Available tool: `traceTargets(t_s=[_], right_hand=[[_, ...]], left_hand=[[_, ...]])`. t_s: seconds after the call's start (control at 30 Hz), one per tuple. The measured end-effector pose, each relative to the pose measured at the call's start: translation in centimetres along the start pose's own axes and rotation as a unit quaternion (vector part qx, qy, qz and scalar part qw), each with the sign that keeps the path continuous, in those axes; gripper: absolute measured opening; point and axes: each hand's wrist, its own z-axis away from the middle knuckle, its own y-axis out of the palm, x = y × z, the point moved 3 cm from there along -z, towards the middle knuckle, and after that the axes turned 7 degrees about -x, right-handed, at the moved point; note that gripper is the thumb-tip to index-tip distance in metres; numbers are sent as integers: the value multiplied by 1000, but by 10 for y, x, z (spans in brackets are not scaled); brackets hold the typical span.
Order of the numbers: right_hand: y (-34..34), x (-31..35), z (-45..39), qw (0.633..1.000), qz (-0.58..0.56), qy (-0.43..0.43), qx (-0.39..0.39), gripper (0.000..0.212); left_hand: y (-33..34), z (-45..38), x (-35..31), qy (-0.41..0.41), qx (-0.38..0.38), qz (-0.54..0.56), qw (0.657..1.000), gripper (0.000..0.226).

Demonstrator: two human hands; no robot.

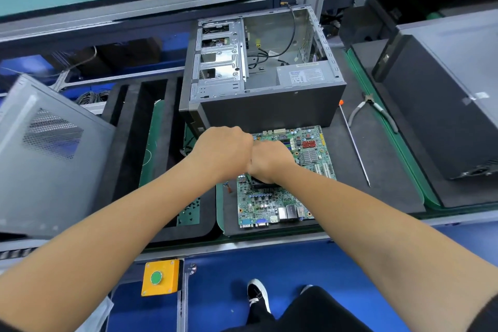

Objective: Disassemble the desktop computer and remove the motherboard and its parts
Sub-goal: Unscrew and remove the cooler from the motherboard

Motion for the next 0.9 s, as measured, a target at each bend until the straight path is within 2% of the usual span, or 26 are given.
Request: traceTargets(t_s=[0.1, 0.47, 0.73, 0.83, 0.9], right_hand=[[-2, 0, 0, 1000, 1, -3, -9, 39], [-1, 2, -2, 1000, 2, 1, 8, 38], [-5, 4, -4, 999, 6, 1, 54, 28], [-7, 4, -4, 996, -13, 3, 87, 33], [-11, 2, -2, 993, -45, 11, 106, 47]], left_hand=[[1, -3, 3, -61, 2, 5, 998, 37], [-4, 10, 14, -90, -39, 3, 995, 43], [-1, 23, 42, -149, -62, 72, 984, 43], [11, 29, 51, -184, -60, 93, 977, 38], [24, 33, 59, -220, -50, 132, 965, 37]])
